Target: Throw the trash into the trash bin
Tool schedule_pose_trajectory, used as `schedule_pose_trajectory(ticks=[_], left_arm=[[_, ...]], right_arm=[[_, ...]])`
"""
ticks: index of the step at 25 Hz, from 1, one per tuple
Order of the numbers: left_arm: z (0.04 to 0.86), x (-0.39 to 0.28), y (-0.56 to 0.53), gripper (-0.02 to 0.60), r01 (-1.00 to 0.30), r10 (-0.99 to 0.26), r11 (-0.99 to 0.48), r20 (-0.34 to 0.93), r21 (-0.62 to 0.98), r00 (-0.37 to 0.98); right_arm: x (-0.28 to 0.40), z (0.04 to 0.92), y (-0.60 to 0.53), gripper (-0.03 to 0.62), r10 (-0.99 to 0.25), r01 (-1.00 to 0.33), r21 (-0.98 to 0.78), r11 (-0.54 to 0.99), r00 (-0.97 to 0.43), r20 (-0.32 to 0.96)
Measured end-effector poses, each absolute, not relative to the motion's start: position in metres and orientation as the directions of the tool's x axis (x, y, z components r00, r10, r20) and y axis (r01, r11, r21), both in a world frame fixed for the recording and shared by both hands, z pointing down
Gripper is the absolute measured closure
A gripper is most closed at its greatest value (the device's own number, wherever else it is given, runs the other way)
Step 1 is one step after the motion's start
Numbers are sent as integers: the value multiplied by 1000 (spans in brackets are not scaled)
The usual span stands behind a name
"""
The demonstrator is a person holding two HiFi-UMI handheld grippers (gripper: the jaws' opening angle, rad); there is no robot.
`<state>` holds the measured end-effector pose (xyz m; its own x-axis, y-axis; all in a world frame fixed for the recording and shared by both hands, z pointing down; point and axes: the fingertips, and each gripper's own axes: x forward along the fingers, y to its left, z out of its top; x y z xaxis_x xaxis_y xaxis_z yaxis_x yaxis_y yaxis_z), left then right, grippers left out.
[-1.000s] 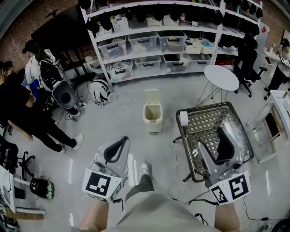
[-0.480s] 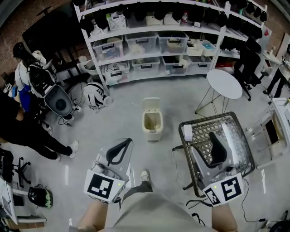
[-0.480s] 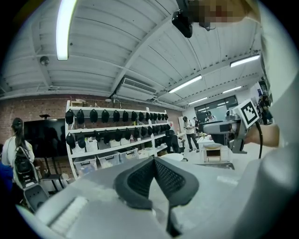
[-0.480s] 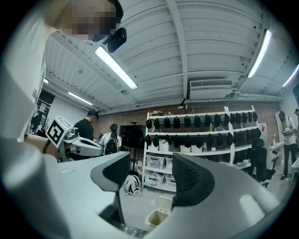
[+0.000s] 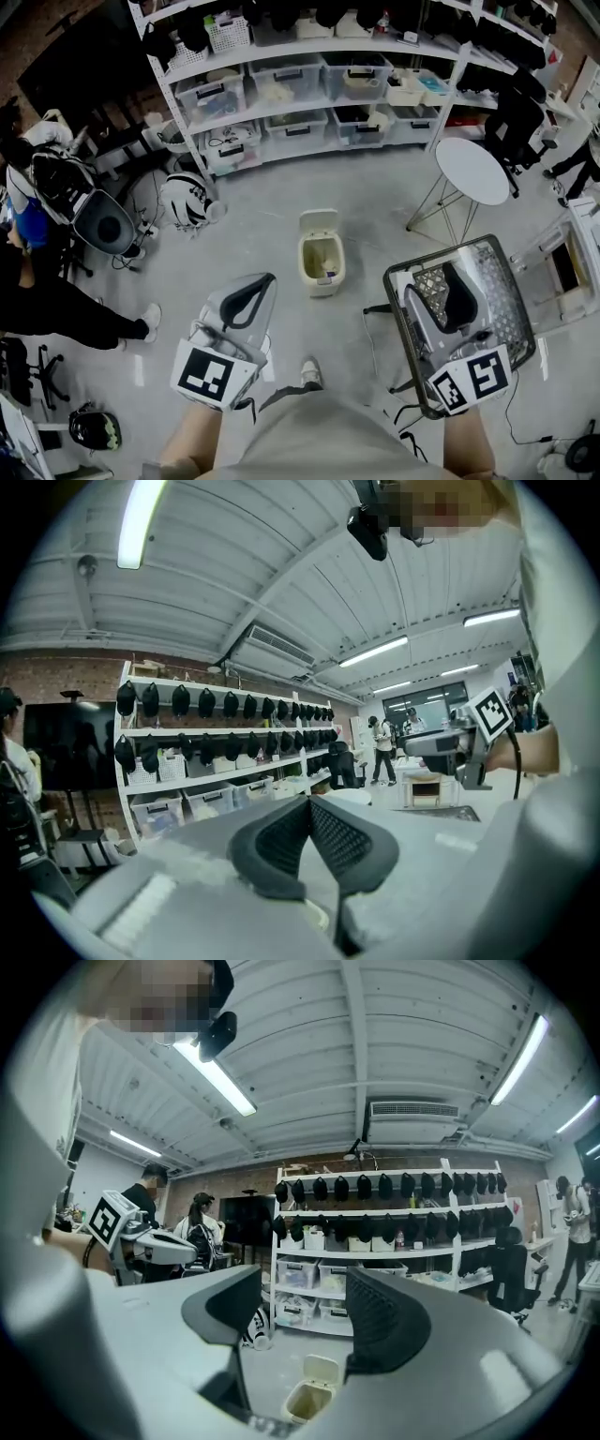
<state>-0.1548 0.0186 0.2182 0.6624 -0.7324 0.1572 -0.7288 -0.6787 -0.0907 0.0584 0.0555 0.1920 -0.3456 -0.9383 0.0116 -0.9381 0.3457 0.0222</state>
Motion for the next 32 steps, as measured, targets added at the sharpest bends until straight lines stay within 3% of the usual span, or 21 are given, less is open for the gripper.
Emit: schedule_pose_trajectory(ticks=[13, 25, 32], left_arm=[[246, -168, -47, 580, -726, -724, -681, 231, -93, 650], [243, -131, -69, 580, -749, -749, -652, 253, -117, 613], [252, -81, -87, 580, -692, -688, -715, 273, -99, 672]], right_arm=[[55, 196, -5, 321, -950, -950, 26, 312, -311, 42], [92, 203, -35, 321, -934, -934, -2, 356, -356, 27], [146, 221, -40, 321, -963, -966, 8, 260, -258, 76]])
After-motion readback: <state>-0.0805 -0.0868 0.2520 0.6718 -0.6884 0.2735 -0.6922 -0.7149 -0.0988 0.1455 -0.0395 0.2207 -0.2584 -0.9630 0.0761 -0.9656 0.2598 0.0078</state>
